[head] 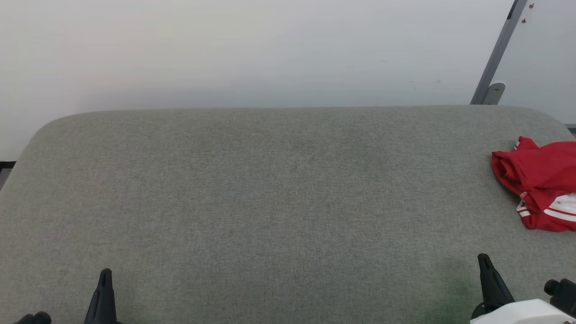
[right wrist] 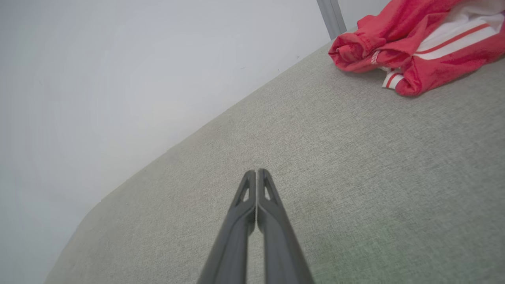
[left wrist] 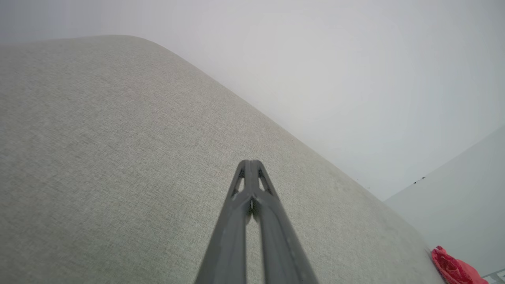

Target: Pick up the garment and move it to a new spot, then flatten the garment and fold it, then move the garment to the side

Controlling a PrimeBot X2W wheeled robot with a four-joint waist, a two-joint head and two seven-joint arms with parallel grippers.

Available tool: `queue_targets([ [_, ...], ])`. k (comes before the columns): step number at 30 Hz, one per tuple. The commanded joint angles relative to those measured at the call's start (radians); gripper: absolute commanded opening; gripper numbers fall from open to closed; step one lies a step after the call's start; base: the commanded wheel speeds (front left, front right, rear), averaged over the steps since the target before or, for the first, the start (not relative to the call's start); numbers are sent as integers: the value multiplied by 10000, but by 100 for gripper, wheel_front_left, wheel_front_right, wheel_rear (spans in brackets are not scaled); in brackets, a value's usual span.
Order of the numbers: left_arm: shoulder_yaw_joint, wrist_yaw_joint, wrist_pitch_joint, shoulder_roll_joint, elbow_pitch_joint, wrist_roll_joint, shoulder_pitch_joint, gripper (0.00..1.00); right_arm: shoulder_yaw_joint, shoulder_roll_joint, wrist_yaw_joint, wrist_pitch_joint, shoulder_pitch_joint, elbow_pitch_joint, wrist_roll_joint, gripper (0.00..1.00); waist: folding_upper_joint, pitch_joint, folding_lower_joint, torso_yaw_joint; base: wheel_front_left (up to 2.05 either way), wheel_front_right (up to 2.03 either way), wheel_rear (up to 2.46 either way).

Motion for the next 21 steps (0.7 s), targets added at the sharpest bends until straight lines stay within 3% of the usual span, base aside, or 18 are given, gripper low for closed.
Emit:
queue_targets([
  [1, 60, -10, 102, 50, -101, -385, -305, 0, -50, -26, -1, 106, -279, -199, 368, 0, -1, 6, 0, -8, 0, 0, 0],
  [21, 105, -19, 883, -272, 109, -2743, -994, 0, -127, 146, -2, 705, -742, -272, 2921, 0, -1, 89, 0, -122, 0, 0, 0],
])
